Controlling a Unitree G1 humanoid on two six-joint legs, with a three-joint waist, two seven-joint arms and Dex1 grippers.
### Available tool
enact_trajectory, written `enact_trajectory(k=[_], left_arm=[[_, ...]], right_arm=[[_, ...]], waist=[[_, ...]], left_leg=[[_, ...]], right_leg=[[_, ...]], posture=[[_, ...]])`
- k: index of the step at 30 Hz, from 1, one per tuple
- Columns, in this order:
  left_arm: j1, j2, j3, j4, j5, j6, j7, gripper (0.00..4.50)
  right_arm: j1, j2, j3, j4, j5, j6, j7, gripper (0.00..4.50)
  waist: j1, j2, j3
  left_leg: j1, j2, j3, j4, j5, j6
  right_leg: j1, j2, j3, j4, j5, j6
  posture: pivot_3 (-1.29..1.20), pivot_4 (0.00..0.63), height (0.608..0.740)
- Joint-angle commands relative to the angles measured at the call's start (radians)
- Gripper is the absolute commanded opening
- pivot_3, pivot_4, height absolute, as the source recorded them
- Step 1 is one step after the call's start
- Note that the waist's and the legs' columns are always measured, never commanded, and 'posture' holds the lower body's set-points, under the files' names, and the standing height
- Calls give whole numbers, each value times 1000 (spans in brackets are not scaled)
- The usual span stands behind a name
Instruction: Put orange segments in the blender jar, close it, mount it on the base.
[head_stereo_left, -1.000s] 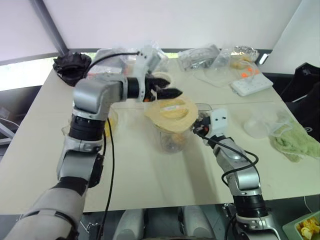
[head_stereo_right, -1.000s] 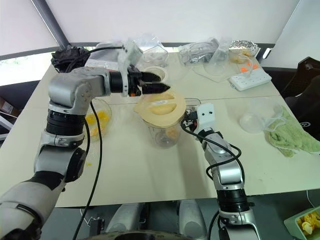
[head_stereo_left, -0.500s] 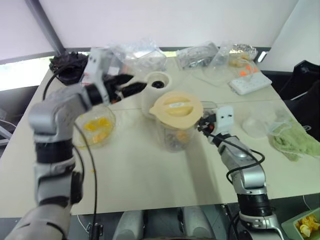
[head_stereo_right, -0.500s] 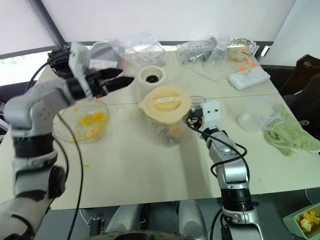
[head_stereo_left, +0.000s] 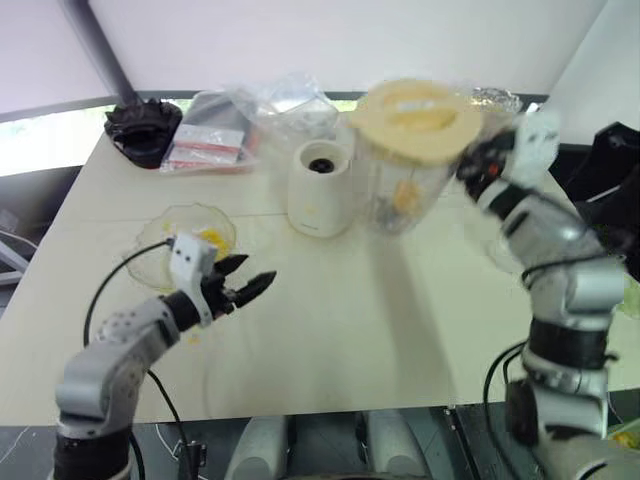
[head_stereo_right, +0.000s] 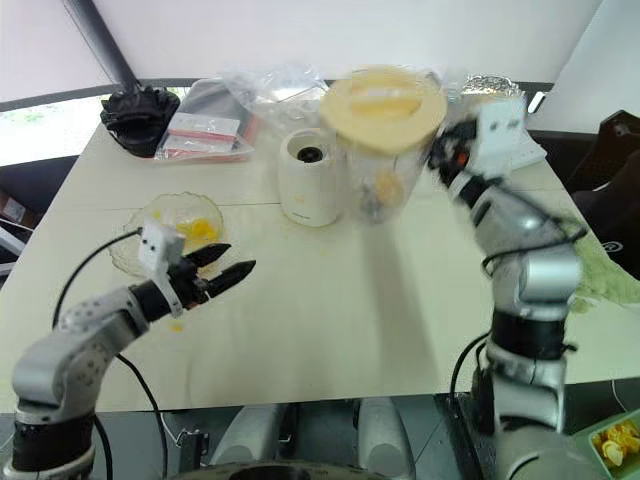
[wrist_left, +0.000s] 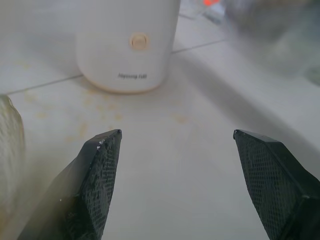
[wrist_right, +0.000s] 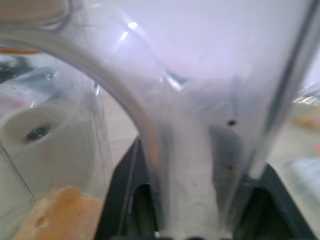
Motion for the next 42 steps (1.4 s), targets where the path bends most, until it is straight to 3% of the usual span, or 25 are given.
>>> enact_trajectory(k=[1, 8, 15, 30, 42], left_arm=[[12, -30, -58, -47, 41, -87, 49, 3709], [14, -89, -184, -1, 109, -178, 102, 3709], [34, -95, -204, 1, 134, -220, 139, 3709], [63, -87, -193, -45, 142, -211, 199, 3709], [78, -75, -208, -54, 153, -216, 212, 3709]], right_arm=[[-229, -33, -18, 151, 10, -46, 13, 959], [-553, 35, 60, 589, -70, -220, 7, 959], [-689, 145, 93, 824, -107, -364, -7, 959], [-725, 255, 104, 1143, -150, -599, 8, 959], [-691, 265, 138, 1190, -201, -646, 19, 959]], waist=[[-2, 0, 0], [-9, 0, 0], [-3, 1, 0], [-8, 1, 0], [-9, 1, 0]], left_leg=[[0, 0, 0, 0, 0, 0], [0, 0, 3, -4, 0, 0], [-2, 0, 2, -4, 0, 0], [-2, -1, 1, -4, 0, 0], [-1, -1, 1, -4, 0, 0]], right_leg=[[0, 0, 0, 0, 0, 0], [-1, 2, -1, 0, 2, 3], [-4, 1, -1, 1, 2, 4], [-4, 2, -2, 2, 2, 3], [-4, 2, -2, 2, 3, 3]], posture=[[0, 150, 740], [0, 150, 740], [0, 150, 740], [0, 150, 740], [0, 150, 740]])
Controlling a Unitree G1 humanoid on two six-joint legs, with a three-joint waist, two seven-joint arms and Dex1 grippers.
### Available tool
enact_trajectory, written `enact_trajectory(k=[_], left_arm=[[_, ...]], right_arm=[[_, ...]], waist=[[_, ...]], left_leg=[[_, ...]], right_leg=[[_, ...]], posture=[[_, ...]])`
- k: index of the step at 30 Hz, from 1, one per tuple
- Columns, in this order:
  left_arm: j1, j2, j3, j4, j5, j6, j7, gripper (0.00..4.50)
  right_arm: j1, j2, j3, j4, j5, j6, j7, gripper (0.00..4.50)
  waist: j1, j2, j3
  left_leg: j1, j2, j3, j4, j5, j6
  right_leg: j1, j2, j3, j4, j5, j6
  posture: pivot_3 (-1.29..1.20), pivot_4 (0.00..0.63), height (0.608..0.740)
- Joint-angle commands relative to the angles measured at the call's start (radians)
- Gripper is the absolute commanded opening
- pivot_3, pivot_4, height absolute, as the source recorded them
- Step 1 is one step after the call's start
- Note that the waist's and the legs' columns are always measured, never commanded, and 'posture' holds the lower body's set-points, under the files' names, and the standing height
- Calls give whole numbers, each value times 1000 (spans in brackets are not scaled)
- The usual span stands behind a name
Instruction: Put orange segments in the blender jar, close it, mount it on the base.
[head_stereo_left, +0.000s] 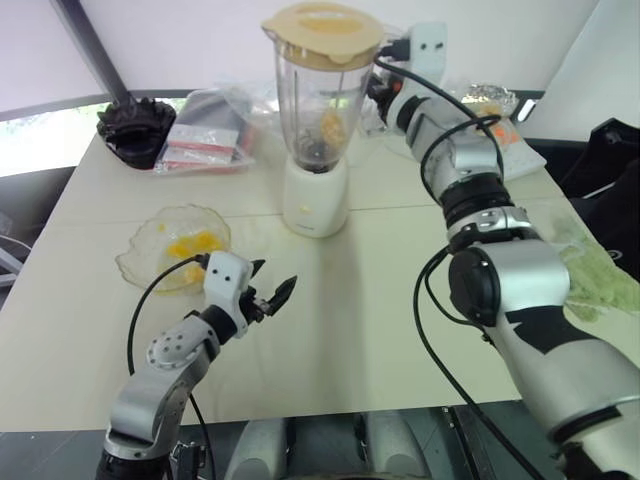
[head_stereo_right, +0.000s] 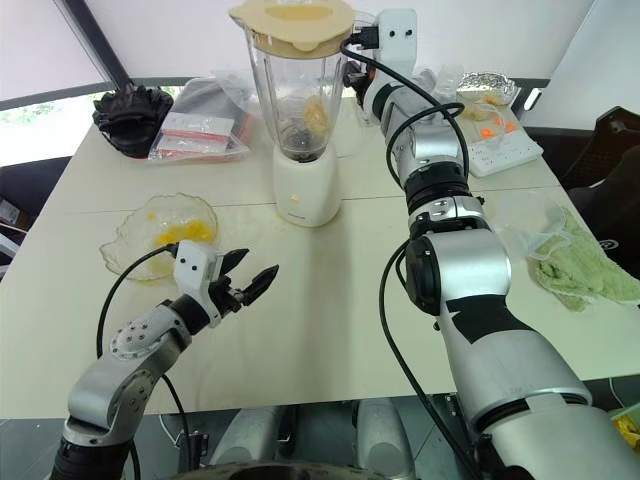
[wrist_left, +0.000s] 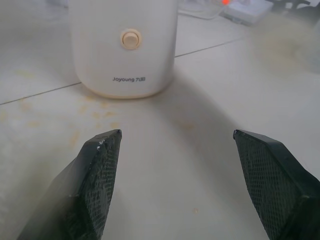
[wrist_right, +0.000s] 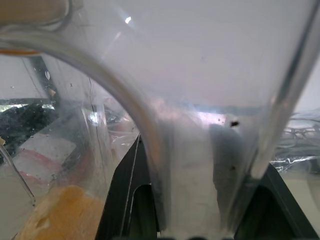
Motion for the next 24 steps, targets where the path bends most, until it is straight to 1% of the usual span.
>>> enact_trajectory(k=[1, 9, 23, 24], left_arm=[[-1, 6, -4, -40, 8, -18, 3, 3709], [-16, 7, -5, -24, 13, -17, -3, 3709], [-22, 14, -11, -27, 22, 0, -3, 3709], [-21, 16, -11, -27, 23, 0, -4, 3763]], right_arm=[[-11, -1, 16, -41, -21, -26, 7, 959], [11, -12, 22, -45, -40, -22, 0, 959], [69, 4, 31, -52, -47, -14, -27, 959], [72, 5, 30, -55, -45, -11, -26, 2000]], waist=[[0, 0, 0], [0, 0, 0], [3, 0, 0], [3, 0, 0]], left_leg=[[0, 0, 0, 0, 0, 0], [1, 0, 0, 1, 0, 0], [1, 0, 0, 1, 0, 0], [1, 0, 0, 1, 0, 0]], right_leg=[[0, 0, 0, 0, 0, 0], [0, 0, 0, 1, 0, 0], [1, 0, 0, 1, 0, 0], [1, 0, 0, 1, 0, 0]], posture=[[0, 150, 740], [0, 150, 740], [0, 150, 740], [0, 150, 740]])
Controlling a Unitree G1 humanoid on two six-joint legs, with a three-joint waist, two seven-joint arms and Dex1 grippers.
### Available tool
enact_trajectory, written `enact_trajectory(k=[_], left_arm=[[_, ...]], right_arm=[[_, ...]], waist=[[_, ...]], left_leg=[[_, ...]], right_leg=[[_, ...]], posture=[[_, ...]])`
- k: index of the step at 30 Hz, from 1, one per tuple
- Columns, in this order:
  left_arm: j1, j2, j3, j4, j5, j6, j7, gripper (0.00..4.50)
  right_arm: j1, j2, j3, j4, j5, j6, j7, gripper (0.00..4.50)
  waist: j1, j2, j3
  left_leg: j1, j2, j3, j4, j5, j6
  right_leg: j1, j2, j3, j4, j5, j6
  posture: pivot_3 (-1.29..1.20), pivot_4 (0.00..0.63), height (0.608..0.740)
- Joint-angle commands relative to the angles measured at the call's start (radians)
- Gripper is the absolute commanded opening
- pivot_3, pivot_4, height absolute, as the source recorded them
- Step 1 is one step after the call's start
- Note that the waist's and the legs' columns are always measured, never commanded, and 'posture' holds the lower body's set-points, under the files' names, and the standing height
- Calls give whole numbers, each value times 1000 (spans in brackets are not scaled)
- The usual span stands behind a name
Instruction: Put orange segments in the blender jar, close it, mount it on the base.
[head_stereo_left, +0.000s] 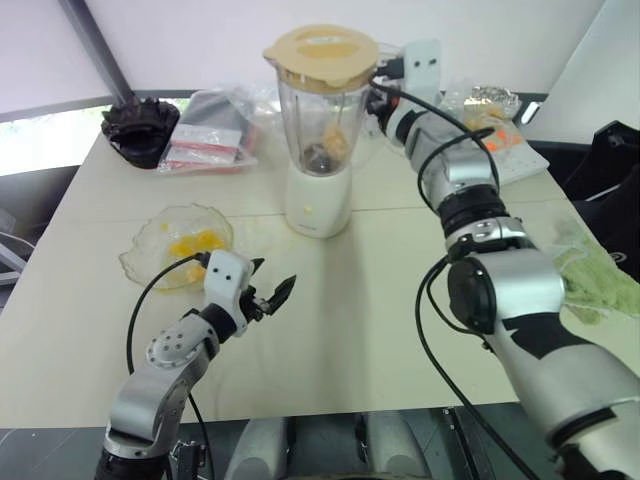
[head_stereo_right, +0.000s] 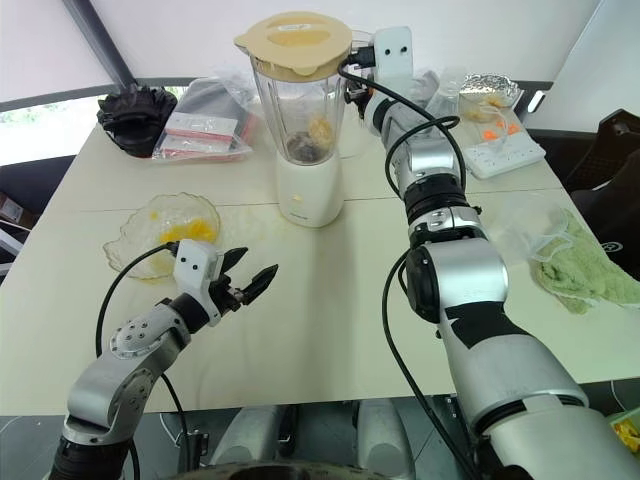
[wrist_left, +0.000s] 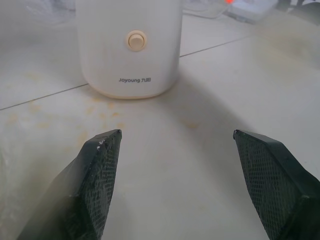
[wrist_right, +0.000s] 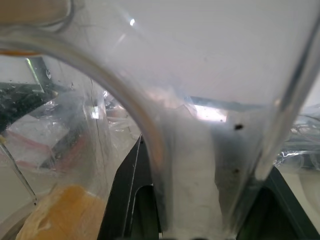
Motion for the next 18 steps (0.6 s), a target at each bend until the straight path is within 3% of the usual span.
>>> enact_trajectory(k=[1, 5, 9, 15, 17, 18], left_arm=[[-7, 11, -9, -29, 5, -2, -2, 3763], [-5, 14, -3, -34, -2, 3, 0, 3763], [-4, 8, 5, -41, -19, 17, 1, 3763], [-10, 1, 23, -53, -52, 42, 4, 3763], [-13, 9, 35, -60, -64, 55, 1, 3763], [-20, 14, 54, -63, -75, 60, 3, 3763]], right_arm=[[17, 2, 1, -32, -6, 3, -2, 2326], [34, 0, 3, -52, -10, 5, -7, 4402], [81, -12, 7, -100, -17, 15, -4, 4465], [253, -48, 30, -332, -15, 126, 58, 4465], [351, -88, 40, -471, 21, 220, 146, 4465], [443, -141, 52, -603, 71, 292, 258, 4465]], waist=[[-1, 0, 0], [-2, 0, 0], [-7, 0, 0], [0, 0, 0], [3, 0, 0], [8, 0, 0]], left_leg=[[0, 0, 0, 0, 0, 0], [0, 0, 0, 0, 0, 0], [0, 0, 0, 0, 0, 0], [0, 0, 0, 1, 0, 0], [0, 0, 0, 1, 0, 0], [0, 0, 0, 1, 0, 0]], right_leg=[[0, 0, 0, 0, 0, 0], [0, 0, 0, 0, 0, 0], [0, 0, 0, 0, 0, 0], [0, 0, 0, 0, 0, 0], [0, 0, 0, 0, 0, 0], [0, 0, 0, 0, 0, 0]], posture=[[0, 150, 740], [0, 150, 740], [0, 150, 740], [0, 150, 740], [0, 150, 740], [0, 150, 740]])
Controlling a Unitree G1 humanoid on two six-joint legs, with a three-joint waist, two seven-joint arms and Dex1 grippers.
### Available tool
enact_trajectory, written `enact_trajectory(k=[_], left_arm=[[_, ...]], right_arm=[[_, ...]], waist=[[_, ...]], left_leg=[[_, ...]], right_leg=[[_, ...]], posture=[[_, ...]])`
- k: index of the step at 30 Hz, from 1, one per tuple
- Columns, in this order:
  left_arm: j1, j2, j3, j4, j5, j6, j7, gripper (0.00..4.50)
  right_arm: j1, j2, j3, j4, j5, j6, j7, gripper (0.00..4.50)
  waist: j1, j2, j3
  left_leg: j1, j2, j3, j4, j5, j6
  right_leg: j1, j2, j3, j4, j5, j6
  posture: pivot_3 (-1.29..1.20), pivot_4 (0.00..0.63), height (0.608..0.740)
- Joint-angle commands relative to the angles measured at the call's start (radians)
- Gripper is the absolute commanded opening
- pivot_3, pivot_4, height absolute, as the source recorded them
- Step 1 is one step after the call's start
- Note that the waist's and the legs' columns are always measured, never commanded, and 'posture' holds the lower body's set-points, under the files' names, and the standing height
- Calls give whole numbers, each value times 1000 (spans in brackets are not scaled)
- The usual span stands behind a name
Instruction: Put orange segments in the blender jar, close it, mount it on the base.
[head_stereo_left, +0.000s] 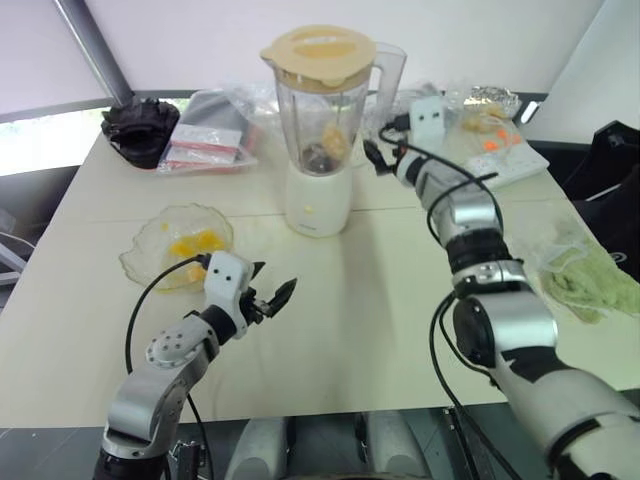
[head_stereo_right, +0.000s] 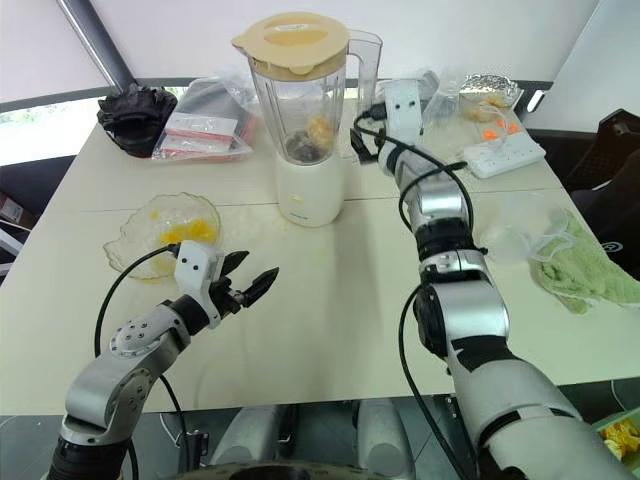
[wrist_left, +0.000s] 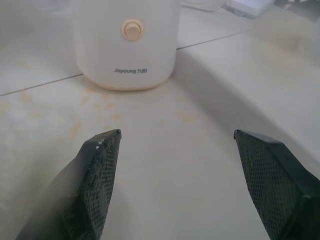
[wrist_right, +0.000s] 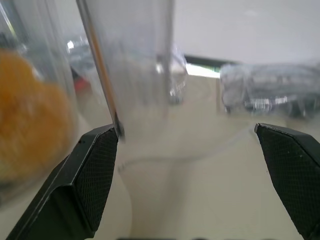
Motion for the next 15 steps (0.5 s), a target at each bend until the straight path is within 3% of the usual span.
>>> enact_trajectory(k=[1, 4, 7, 15], left_arm=[[-22, 15, 66, -58, -40, 17, 4, 3763], [-27, 28, 106, -72, -56, 21, 8, 3763], [-24, 38, 136, -94, -72, 31, 15, 3763], [-7, 52, 208, -172, -135, 77, 40, 3763]], right_arm=[[207, -153, 26, -395, 134, 177, 293, 4465], [387, -319, 18, -662, 266, 252, 535, 4465], [485, -434, -39, -798, 371, 282, 669, 4465], [611, -567, -201, -917, 543, 399, 732, 4465]], waist=[[7, 0, 0], [18, 0, 0], [-3, 1, 0], [2, -2, 1]], left_leg=[[0, 0, -1, 0, 0, 0], [-1, 0, -3, 0, -1, 1], [1, 0, 0, 1, -1, 1], [11, 3, 0, 2, -1, 1]], right_leg=[[0, 0, -1, 0, 0, 0], [2, 0, -3, -3, -1, 1], [2, -1, 0, -3, -1, 1], [13, 3, -1, -4, -3, -4]], posture=[[0, 150, 740], [0, 150, 740], [0, 150, 740], [0, 150, 740]])
